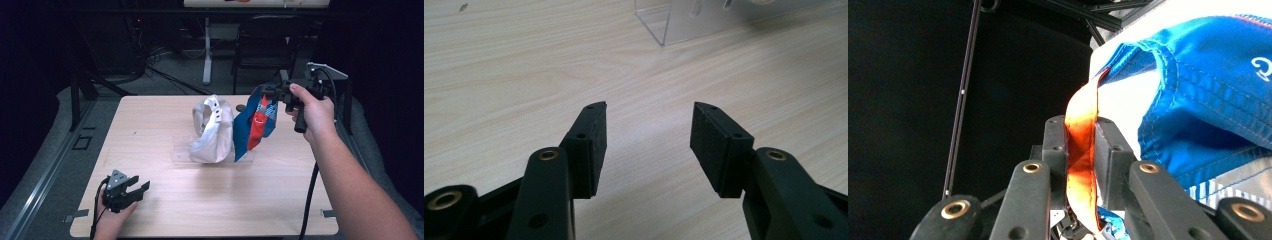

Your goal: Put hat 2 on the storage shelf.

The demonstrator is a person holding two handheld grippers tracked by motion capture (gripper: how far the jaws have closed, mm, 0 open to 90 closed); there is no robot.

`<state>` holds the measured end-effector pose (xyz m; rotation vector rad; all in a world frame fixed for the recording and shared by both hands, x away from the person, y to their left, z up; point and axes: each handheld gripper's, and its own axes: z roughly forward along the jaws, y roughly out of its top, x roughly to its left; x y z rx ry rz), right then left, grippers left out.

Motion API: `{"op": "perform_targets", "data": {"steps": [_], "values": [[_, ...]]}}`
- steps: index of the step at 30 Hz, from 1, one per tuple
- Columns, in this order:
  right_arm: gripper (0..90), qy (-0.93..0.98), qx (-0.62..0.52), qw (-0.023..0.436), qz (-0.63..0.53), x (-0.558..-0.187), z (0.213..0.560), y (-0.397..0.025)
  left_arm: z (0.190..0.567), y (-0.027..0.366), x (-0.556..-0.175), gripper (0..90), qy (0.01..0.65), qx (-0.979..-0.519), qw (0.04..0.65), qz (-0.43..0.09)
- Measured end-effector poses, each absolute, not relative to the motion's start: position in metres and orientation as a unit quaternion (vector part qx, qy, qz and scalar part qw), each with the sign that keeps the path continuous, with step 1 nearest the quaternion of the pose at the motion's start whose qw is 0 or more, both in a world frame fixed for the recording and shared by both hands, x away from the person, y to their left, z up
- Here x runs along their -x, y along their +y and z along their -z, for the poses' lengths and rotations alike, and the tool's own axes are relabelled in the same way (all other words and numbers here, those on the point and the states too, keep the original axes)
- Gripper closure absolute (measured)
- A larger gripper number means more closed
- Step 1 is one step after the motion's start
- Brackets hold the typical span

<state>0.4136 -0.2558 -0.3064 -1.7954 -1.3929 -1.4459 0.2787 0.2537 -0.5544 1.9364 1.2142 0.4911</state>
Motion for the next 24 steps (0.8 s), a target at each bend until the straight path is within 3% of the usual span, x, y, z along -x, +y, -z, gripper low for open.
{"op": "perform_targets", "data": {"steps": [24], "values": [[77.8, -0.509, 0.663, 0.220, 0.504, -0.437, 0.329, -0.241, 0.554, 0.254, -0.279, 49.2, 0.476, -0.766, 0.387, -0.191]]}}
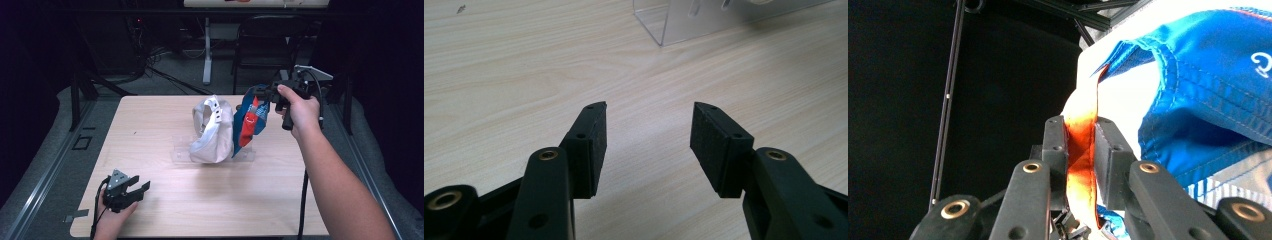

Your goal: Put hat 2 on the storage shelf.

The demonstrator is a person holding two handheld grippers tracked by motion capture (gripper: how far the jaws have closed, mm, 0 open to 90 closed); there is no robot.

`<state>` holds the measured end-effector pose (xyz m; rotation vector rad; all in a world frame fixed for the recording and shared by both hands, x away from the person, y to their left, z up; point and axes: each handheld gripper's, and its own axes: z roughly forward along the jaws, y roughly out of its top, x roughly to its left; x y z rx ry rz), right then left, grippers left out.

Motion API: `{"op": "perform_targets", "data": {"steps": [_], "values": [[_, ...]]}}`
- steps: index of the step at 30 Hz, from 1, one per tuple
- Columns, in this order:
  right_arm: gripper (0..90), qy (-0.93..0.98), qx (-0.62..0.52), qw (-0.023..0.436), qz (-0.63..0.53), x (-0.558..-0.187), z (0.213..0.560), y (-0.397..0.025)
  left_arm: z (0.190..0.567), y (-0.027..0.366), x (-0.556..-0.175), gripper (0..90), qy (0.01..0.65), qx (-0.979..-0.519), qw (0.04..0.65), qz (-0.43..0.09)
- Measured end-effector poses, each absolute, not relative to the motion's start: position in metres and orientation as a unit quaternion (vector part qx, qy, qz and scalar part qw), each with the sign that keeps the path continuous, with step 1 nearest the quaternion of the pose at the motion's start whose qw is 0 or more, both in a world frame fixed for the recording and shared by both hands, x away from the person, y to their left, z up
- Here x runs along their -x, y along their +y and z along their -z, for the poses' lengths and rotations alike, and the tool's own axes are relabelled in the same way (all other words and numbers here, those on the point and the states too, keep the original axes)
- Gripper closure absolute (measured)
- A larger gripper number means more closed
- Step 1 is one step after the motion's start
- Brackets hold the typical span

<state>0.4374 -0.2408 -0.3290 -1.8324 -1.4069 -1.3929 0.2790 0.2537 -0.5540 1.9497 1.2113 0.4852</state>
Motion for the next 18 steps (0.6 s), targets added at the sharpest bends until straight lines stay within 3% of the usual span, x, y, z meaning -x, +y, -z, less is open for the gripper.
{"op": "perform_targets", "data": {"steps": [18], "values": [[77.7, -0.512, 0.683, 0.219, 0.472, -0.438, 0.369, -0.246, 0.555, 0.253, -0.280, 49.2, 0.477, -0.762, 0.392, -0.195]]}}
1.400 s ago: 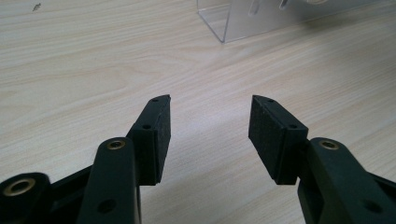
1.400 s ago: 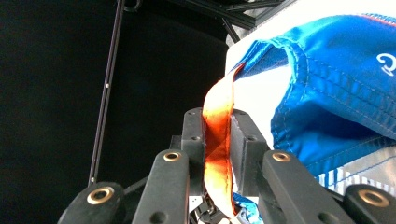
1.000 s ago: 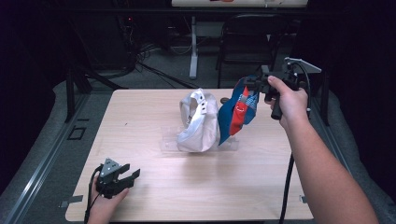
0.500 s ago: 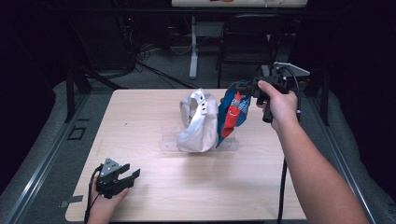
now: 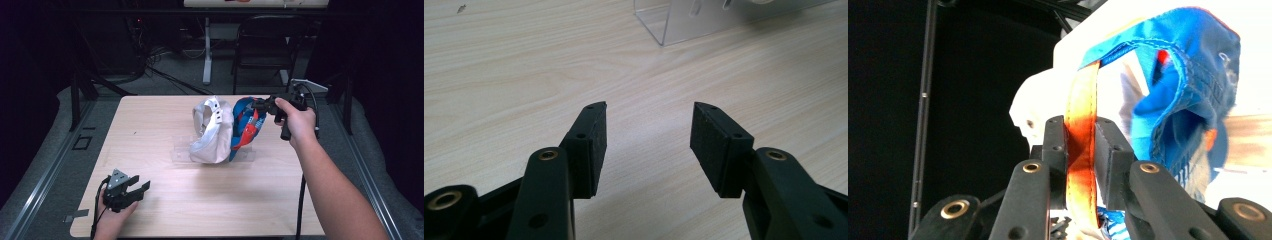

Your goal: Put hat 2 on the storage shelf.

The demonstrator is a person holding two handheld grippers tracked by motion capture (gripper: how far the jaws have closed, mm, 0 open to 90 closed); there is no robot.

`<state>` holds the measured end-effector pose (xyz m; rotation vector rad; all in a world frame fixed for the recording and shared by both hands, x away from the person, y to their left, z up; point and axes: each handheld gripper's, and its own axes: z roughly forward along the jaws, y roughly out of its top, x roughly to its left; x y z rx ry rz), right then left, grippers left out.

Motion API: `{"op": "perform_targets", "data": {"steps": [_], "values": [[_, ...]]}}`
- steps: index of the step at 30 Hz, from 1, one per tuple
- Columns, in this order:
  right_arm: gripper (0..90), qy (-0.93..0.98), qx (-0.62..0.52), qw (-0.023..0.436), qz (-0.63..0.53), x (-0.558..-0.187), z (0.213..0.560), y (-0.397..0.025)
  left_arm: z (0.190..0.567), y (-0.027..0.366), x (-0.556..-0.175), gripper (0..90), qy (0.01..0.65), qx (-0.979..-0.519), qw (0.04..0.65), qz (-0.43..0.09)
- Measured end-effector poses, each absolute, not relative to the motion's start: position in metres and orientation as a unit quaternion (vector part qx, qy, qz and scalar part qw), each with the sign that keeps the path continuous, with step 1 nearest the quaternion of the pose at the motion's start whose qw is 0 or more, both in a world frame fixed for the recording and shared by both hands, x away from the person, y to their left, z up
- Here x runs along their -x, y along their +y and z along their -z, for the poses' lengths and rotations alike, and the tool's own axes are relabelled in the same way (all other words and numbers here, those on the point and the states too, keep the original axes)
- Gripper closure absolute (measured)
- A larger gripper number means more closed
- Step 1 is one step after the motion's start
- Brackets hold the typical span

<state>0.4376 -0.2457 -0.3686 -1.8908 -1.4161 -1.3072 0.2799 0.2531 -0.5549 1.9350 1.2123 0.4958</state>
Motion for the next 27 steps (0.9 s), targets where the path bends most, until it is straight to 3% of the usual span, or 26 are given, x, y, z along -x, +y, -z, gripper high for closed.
{"op": "perform_targets", "data": {"steps": [16, 23, 27], "values": [[76.6, -0.505, 0.704, 0.216, 0.450, -0.434, 0.406, -0.258, 0.556, 0.253, -0.281, 49.2, 0.478, -0.762, 0.392, -0.195], [60.3, -0.520, 0.697, 0.199, 0.452, -0.427, 0.405, -0.265, 0.555, 0.253, -0.281, 49.2, 0.477, -0.762, 0.392, -0.196], [55.8, -0.541, 0.689, 0.176, 0.448, -0.421, 0.406, -0.266, 0.555, 0.253, -0.281, 49.2, 0.477, -0.762, 0.391, -0.196]]}}
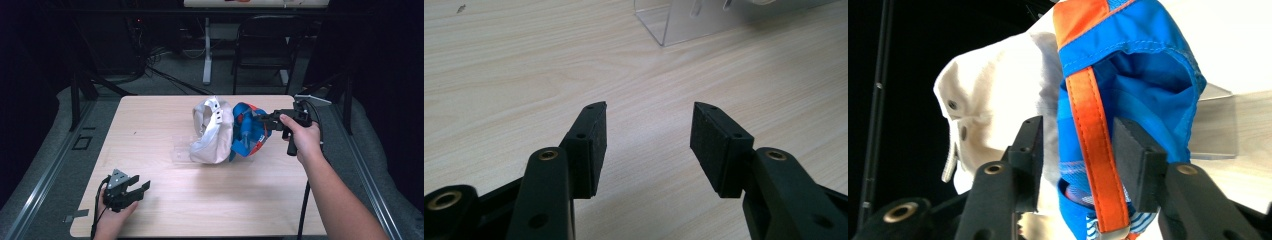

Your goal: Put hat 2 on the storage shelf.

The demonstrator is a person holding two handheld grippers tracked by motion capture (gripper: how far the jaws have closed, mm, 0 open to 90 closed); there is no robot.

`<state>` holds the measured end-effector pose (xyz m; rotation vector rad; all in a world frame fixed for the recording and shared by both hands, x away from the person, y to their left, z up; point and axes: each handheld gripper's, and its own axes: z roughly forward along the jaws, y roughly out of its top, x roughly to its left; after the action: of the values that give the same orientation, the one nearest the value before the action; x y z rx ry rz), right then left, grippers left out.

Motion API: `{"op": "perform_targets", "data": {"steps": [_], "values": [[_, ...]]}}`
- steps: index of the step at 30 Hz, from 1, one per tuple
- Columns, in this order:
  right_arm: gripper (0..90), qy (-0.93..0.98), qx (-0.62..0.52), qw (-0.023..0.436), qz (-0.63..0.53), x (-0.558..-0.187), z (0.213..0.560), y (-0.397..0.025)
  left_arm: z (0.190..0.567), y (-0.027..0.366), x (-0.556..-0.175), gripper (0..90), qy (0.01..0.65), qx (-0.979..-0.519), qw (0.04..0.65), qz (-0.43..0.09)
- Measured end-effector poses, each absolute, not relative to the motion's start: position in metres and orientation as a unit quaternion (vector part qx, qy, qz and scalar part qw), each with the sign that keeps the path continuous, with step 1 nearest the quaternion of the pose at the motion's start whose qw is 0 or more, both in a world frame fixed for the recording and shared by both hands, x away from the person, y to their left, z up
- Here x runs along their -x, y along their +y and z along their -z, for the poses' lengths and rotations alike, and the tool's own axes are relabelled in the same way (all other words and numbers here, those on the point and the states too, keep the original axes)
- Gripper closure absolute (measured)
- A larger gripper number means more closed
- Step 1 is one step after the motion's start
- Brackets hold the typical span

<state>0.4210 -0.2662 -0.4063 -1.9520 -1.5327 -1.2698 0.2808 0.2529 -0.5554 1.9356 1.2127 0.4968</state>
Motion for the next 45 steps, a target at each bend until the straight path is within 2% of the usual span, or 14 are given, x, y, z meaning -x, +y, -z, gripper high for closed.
{"op": "perform_targets", "data": {"steps": [5, 11, 23, 40, 45], "values": [[53.8, -0.541, 0.695, 0.140, 0.452, -0.413, 0.407, -0.274, 0.555, 0.253, -0.281, 49.0, 0.478, -0.761, 0.392, -0.196], [53.7, -0.549, 0.689, 0.137, 0.452, -0.404, 0.408, -0.281, 0.556, 0.253, -0.281, 48.9, 0.478, -0.761, 0.393, -0.196], [53.6, -0.589, 0.671, 0.089, 0.442, -0.375, 0.419, -0.280, 0.555, 0.251, -0.284, 48.8, 0.477, -0.761, 0.394, -0.195], [50.9, -0.632, 0.636, 0.029, 0.441, -0.327, 0.453, -0.271, 0.556, 0.244, -0.290, 48.8, 0.471, -0.765, 0.396, -0.189], [50.9, -0.634, 0.627, 0.028, 0.451, -0.313, 0.470, -0.267, 0.556, 0.243, -0.290, 48.8, 0.470, -0.766, 0.396, -0.189]]}}
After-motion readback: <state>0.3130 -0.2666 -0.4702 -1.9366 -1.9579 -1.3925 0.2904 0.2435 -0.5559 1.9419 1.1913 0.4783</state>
